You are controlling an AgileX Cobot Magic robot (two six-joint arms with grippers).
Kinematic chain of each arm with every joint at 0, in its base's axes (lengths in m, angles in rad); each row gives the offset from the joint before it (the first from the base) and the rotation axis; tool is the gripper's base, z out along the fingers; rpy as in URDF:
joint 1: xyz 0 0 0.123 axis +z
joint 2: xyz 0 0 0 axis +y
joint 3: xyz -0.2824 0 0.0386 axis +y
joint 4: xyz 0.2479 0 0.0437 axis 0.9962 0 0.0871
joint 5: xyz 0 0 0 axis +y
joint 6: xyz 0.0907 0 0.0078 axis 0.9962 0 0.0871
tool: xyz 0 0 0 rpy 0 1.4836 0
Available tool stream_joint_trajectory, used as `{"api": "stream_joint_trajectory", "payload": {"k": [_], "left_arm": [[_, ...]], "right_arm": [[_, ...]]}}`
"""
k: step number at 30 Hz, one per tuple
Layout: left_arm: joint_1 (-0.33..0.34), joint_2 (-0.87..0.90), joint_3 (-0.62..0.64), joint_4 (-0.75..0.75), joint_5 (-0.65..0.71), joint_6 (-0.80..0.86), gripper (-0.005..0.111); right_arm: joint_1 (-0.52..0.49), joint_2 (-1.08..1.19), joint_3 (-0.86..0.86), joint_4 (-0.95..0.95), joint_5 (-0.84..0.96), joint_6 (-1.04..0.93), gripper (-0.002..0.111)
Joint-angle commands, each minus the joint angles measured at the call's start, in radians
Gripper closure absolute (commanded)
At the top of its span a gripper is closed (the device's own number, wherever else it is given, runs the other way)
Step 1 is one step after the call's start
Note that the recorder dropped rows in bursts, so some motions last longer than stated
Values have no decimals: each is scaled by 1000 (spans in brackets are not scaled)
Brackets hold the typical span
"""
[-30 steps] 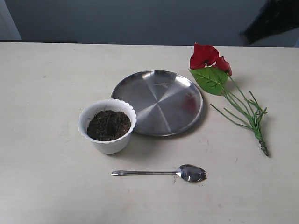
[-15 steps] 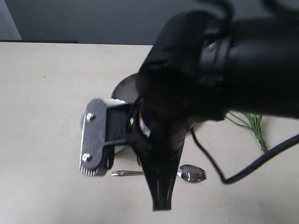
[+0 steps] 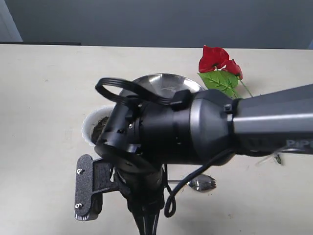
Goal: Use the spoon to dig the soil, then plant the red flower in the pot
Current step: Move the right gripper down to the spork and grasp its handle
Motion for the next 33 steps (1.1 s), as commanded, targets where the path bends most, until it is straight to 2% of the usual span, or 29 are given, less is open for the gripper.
{"api": "stream_joint_trajectory", "payload": {"k": [1,10,19,20,21,22,24,33], "left_arm": [[-9,-5,0,2,0,-4,106],[-9,-5,0,2,0,-4,106],[-9,-5,0,2,0,-4,106],[-9,-5,0,2,0,-4,106],[-9,-5,0,2,0,-4,106],[-9,-5,0,2,0,-4,106],[-9,-5,0,2,0,-4,106],[-9,-5,0,2,0,-4,106]], "right_arm": [[-15,29,1,-15,-57,17,72],[-115,55,1,2,-105,21,72],[-120,134,1,64,-165,10,73],[-120,137,1,64,-165,4,75],[-120,142,1,64,-165,-1,83],[-120,148,1,64,-165,-1,97],[-120,159,1,62,-165,-1,109],[-118,177,1,110,-155,-1,109]]}}
